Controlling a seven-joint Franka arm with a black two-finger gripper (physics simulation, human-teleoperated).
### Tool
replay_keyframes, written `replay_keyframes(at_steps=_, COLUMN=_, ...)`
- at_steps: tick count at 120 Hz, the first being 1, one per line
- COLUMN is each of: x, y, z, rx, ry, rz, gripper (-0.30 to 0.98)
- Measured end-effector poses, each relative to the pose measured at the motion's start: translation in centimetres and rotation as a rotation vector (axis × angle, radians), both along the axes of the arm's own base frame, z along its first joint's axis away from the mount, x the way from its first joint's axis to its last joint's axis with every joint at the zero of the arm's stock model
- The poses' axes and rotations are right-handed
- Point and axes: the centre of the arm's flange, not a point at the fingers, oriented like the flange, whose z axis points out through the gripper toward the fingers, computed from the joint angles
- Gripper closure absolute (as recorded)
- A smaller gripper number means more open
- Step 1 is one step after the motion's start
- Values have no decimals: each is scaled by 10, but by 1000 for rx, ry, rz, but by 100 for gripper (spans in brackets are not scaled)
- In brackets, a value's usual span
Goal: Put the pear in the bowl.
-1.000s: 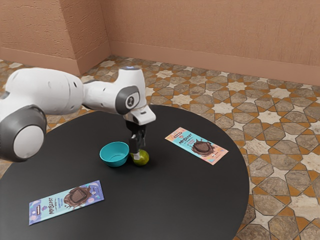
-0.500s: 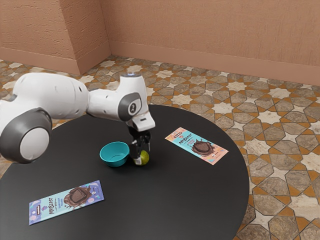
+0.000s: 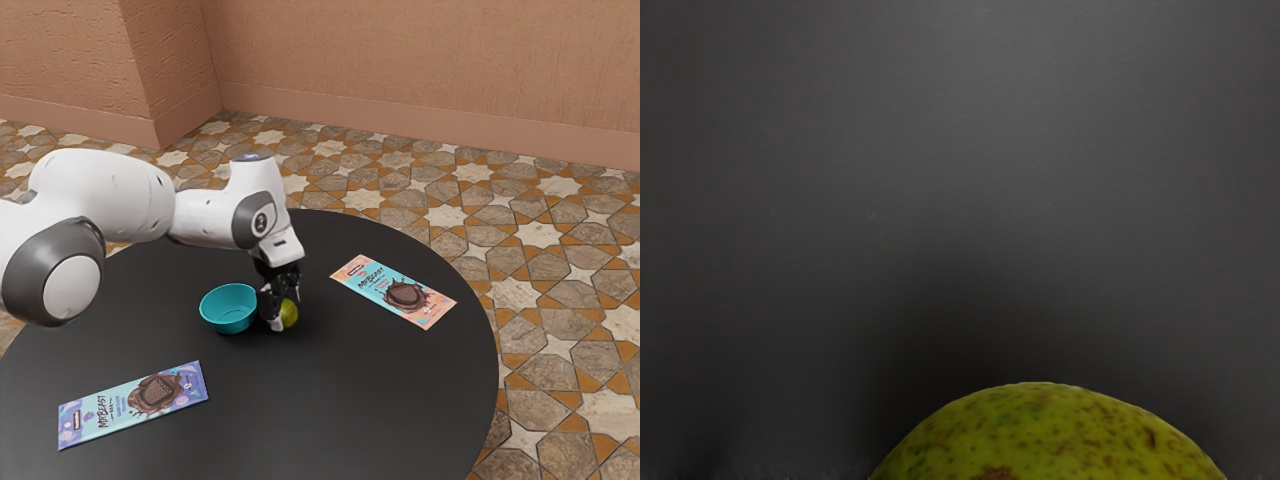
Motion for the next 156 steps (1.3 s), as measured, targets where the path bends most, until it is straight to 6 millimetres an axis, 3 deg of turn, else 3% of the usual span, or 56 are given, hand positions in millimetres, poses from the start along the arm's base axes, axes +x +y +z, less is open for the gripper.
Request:
replay_keyframes(at_steps=25, x=2, y=0, z=1, rx=-9, ry=-15, rz=0, gripper=23)
replay_keyframes(at_steps=47, x=5, y=0, z=14, rx=-7, ry=-40, rz=-7, gripper=32)
replay_keyframes(at_steps=57, x=8, y=3, z=35, rx=3, ry=-71, rz=-12, gripper=34)
replay_keyframes(at_steps=69, x=10, y=18, z=73, rx=23, ry=-123, rz=0, gripper=34)
replay_keyframes(at_steps=83, x=6, y=60, z=102, rx=64, ry=-138, rz=55, gripper=34)
replay_keyframes(at_steps=100, x=-10, y=92, z=84, rx=91, ry=-70, rz=103, gripper=34)
replay_keyframes(at_steps=120, x=-18, y=96, z=71, rx=93, ry=-31, rz=115, gripper=19)
replay_keyframes(at_steps=143, x=-18, y=95, z=78, rx=90, ry=-33, rz=119, gripper=8)
replay_keyframes(at_steps=149, x=-18, y=92, z=97, rx=86, ry=-58, rz=118, gripper=6)
replay_keyframes(at_steps=156, x=-22, y=79, z=169, rx=109, ry=-120, rz=112, gripper=5)
